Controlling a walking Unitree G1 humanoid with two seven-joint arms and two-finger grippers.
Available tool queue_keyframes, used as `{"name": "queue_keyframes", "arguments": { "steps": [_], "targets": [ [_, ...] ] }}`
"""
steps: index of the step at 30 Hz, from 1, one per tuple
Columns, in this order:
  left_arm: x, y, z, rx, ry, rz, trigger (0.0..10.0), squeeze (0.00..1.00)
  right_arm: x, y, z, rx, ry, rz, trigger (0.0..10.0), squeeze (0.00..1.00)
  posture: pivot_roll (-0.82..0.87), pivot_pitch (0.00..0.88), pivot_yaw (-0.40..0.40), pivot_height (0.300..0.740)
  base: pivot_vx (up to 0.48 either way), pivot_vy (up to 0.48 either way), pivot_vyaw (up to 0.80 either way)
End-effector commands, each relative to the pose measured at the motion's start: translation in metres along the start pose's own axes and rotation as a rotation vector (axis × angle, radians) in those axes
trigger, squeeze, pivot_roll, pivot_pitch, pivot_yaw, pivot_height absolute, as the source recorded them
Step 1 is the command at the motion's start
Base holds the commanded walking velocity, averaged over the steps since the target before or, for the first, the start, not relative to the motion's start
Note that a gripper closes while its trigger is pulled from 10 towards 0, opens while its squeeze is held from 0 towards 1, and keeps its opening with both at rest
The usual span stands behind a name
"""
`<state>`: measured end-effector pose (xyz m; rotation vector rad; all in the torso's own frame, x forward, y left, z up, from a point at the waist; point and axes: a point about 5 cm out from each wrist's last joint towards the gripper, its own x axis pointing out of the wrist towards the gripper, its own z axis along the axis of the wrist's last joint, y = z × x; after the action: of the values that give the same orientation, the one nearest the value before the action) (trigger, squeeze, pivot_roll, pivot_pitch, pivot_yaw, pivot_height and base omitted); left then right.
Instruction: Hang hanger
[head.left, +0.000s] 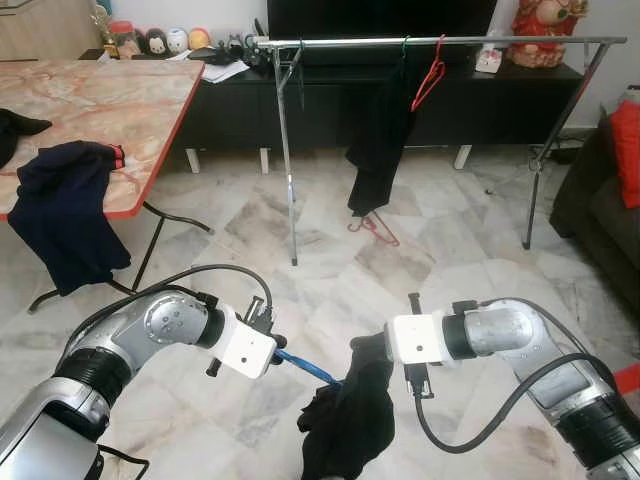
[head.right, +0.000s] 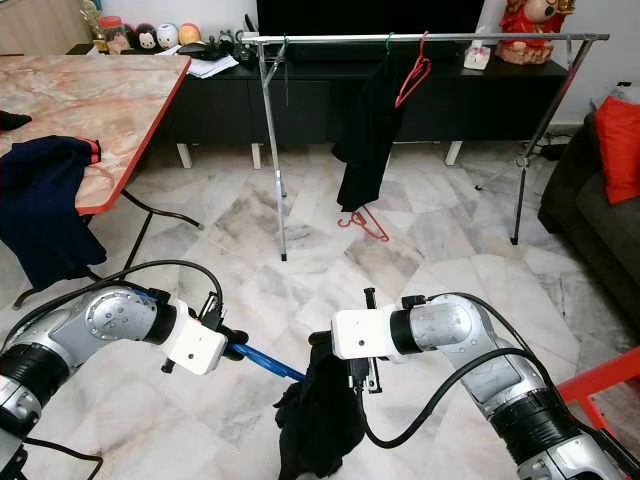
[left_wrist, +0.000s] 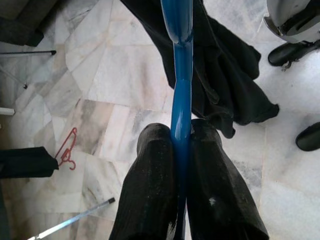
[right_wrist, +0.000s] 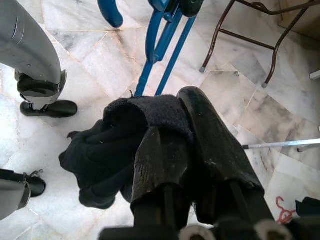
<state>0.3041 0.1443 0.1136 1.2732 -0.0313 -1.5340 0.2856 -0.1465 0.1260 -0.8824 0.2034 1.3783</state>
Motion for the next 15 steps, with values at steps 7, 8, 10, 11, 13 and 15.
{"name": "queue_keyframes", "arguments": {
  "steps": [7, 8, 10, 11, 13, 15],
  "targets": [
    [-0.002, 0.006, 0.019, 0.035, -0.106, 0.007, 10.0, 0.0, -0.003, -0.008, 0.003, -0.059, 0.014, -0.014, 10.0, 0.0, -0.1, 0.008, -0.021, 0.74, 0.0, 0.0, 0.0],
    [-0.002, 0.006, 0.021, 0.037, -0.115, 0.009, 10.0, 0.0, -0.003, -0.008, 0.004, -0.061, 0.01, -0.017, 10.0, 0.0, -0.1, 0.008, -0.021, 0.74, 0.0, 0.0, 0.0],
    [0.001, 0.009, 0.03, 0.037, -0.161, 0.019, 10.0, 0.0, -0.001, -0.009, 0.008, -0.069, -0.012, -0.019, 10.0, 0.0, -0.1, 0.008, -0.021, 0.74, 0.0, 0.0, 0.0],
    [0.002, 0.011, 0.034, 0.037, -0.181, 0.023, 10.0, 0.0, 0.0, -0.01, 0.01, -0.071, -0.024, -0.018, 10.0, 0.0, -0.1, 0.008, -0.021, 0.74, 0.0, 0.0, 0.0],
    [0.005, 0.015, 0.041, 0.033, -0.216, 0.034, 10.0, 0.0, 0.002, -0.011, 0.015, -0.082, -0.043, -0.018, 10.0, 0.0, -0.1, 0.003, -0.02, 0.74, 0.0, 0.0, 0.0],
    [0.006, 0.017, 0.044, 0.023, -0.235, 0.043, 10.0, 0.0, 0.002, -0.012, 0.017, -0.088, -0.049, -0.02, 10.0, 0.0, -0.1, 0.002, -0.02, 0.74, 0.0, 0.0, 0.0]
  ]
}}
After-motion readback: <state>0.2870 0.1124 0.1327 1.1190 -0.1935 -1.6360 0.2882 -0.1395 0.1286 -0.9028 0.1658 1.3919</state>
